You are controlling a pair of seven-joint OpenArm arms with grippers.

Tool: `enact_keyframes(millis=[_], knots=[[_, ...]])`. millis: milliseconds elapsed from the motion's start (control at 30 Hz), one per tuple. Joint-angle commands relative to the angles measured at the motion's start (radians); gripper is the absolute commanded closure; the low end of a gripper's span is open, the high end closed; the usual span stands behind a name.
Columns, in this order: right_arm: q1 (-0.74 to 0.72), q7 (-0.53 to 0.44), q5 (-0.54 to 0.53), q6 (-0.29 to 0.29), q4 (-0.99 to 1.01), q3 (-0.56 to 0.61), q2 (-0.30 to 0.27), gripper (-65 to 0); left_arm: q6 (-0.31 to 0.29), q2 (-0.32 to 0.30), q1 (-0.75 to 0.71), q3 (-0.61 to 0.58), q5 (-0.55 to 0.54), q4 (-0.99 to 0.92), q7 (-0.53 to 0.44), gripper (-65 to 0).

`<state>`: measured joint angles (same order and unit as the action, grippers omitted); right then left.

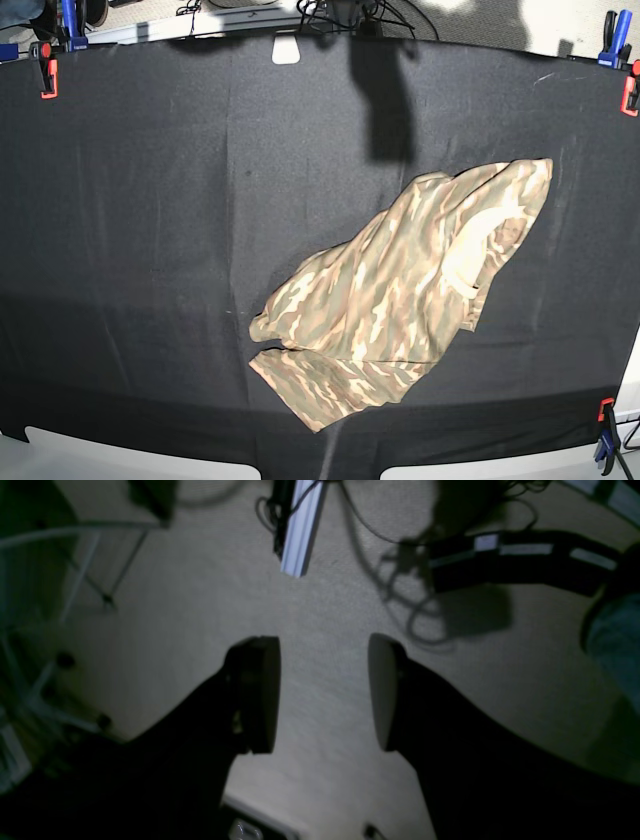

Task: Layout the t-shirt on the table in an organized manner, then fold the t-shirt properly

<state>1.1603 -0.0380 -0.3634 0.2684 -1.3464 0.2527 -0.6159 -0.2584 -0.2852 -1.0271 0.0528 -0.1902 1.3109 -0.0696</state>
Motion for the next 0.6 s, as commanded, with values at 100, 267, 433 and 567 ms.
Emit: enact_keyframes(millis=[100,267,433,567], knots=[[0.137,-0.003,-0.019,0.013,-0.181,-0.190,-0.013,-28.0,-0.003,-0.007,-0.109,0.040,-0.006,0.222,-0.006,-40.4],[0.149,-0.002,-0.019,0.068,-0.376,-0.391,-0.013,-28.0,-0.003,-0.007,-0.151,0.094,-0.006,0.464,0.000,-40.4],[0.149,-0.003,-0.019,0.099,-0.522,-0.517,-0.013,-28.0,-0.003,-0.006,-0.148,0.142,-0.076,0.657,0.128,-40.4],[0.149,-0.006,-0.019,0.098,-0.623,-0.586,-0.013,-28.0,-0.003,-0.006,-0.147,0.164,-0.153,0.797,0.198,-40.4]])
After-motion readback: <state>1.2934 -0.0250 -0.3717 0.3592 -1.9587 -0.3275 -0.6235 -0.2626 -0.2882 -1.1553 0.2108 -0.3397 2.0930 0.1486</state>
